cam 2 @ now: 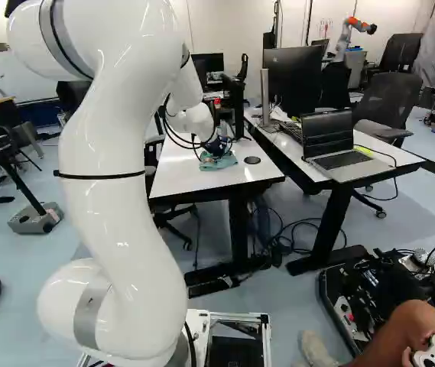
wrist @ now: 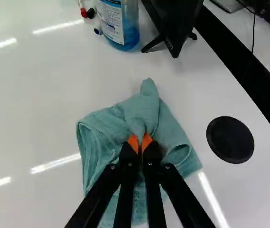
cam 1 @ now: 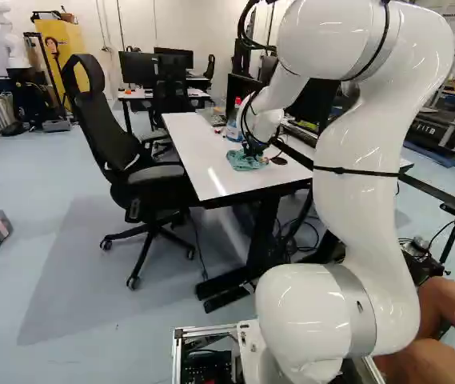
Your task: Clean the table with the green towel
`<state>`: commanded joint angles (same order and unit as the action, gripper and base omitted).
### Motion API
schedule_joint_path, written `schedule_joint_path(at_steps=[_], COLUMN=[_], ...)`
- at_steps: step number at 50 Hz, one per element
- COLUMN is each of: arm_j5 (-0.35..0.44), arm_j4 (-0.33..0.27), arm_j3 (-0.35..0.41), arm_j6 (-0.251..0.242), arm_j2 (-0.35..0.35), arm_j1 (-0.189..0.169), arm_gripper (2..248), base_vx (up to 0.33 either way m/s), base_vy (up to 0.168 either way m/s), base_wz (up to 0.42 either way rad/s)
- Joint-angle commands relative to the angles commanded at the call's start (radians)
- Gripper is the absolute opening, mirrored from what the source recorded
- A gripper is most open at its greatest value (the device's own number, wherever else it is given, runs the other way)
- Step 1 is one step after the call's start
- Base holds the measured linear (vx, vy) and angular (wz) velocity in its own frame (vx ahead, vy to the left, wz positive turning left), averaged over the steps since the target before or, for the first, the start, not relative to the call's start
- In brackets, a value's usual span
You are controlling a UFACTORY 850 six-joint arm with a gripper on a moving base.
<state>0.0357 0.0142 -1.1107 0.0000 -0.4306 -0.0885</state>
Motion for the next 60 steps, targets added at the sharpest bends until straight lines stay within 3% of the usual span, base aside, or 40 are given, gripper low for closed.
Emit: schedule_joint_path(at_steps=[18, 60], arm_j5=[0.000, -0.065], arm_j4=[0.000, 0.000], arm_j3=[0.014, 0.219], arm_j6=[0.000, 0.000], arm_j2=[0.030, 0.295], arm_j1=[0.001, 0.081], arm_gripper=[28, 28], base_vx=[0.000, 0.000], base_vy=[0.000, 0.000], base_wz=[0.000, 0.000])
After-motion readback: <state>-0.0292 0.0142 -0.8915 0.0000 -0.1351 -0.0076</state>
